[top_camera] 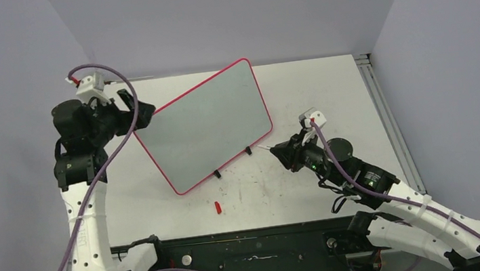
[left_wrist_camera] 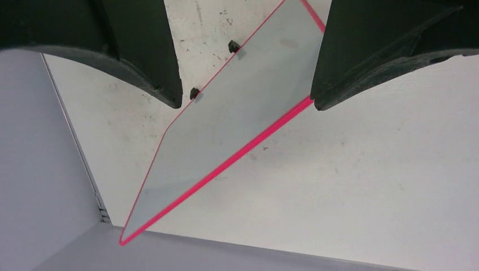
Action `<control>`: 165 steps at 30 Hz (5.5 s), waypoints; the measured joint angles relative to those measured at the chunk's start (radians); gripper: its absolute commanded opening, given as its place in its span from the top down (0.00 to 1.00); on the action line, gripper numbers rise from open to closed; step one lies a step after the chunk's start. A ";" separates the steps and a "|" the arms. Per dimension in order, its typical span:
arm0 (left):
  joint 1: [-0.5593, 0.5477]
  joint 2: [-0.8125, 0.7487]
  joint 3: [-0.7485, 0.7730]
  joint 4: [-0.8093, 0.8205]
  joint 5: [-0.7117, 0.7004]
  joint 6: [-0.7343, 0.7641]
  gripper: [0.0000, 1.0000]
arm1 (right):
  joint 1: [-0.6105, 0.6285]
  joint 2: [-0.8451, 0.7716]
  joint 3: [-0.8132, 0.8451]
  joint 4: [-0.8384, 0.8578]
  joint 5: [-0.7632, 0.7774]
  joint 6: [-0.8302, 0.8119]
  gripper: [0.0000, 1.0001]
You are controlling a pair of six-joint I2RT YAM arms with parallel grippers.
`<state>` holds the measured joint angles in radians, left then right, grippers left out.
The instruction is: Write a sentence on the whiteboard
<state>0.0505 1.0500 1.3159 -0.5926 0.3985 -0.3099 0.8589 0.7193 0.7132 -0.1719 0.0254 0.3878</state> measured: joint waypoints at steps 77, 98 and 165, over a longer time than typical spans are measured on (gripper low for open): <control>0.370 -0.175 -0.614 0.523 0.338 -0.140 0.81 | 0.243 1.112 0.596 0.822 0.009 -0.178 0.95; 0.370 -0.173 -0.614 0.523 0.338 -0.139 0.82 | 0.250 1.142 0.615 0.822 0.049 -0.190 0.95; 0.370 -0.174 -0.615 0.523 0.332 -0.138 0.82 | 0.319 1.145 0.603 0.912 0.159 -0.278 0.95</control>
<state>0.4210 0.8764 0.7013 -0.0700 0.7300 -0.4484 1.1778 1.8641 1.3167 0.7403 0.1841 0.1093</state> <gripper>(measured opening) 0.185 0.155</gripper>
